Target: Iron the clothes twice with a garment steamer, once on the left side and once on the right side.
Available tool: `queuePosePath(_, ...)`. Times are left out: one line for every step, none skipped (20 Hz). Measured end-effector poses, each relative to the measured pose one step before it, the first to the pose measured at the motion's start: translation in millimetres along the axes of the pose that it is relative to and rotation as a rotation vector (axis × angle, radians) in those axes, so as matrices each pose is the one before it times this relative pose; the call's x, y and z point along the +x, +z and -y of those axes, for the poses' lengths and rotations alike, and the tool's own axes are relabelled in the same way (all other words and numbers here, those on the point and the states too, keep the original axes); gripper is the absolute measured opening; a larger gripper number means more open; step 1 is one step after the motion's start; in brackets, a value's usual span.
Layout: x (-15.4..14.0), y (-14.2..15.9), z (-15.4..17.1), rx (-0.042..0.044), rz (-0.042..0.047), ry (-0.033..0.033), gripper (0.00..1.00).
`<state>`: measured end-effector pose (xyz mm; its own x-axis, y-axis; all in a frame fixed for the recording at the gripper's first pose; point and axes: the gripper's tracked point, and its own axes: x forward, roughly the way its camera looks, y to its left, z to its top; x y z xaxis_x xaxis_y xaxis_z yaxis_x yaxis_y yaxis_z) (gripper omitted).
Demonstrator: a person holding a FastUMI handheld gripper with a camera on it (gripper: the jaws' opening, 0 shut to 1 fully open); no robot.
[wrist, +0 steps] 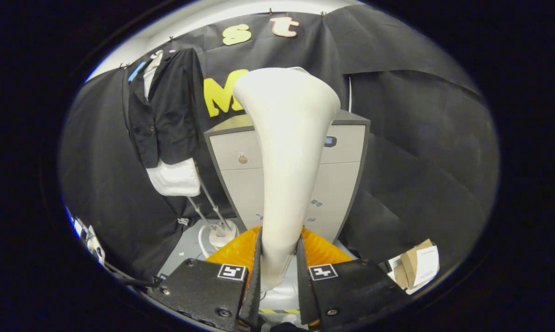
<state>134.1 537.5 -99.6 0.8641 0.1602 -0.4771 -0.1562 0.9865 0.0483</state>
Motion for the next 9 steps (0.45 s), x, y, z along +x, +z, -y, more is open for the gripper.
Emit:
queuePosePath(0.7, 2.23, -0.61, 0.00189, -0.00142, 0.00071, 0.36)
queuePosePath(1.44, -0.39, 1.92, 0.0014, 0.00063, -0.00271, 0.36)
queuePosePath(1.2, 2.38, -0.45, 0.0036, -0.00168, -0.00313, 0.36)
queuePosePath(3.06, 2.98, 0.91, 0.00214, 0.00214, -0.003, 0.36)
queuePosePath(2.76, 4.15, 0.32, 0.00373, 0.00196, -0.00452, 0.36)
queuePosePath(0.84, 2.95, 1.92, 0.00299, 0.00185, -0.00608, 0.36)
queuePosePath(1.55, 3.13, 0.35, 0.00388, 0.0011, -0.00393, 0.36)
queuePosePath(-0.65, 1.06, 2.0, 0.00399, -0.00127, -0.00342, 0.36)
queuePosePath(-0.96, 0.94, 0.27, 0.00508, 0.00285, -0.00482, 0.36)
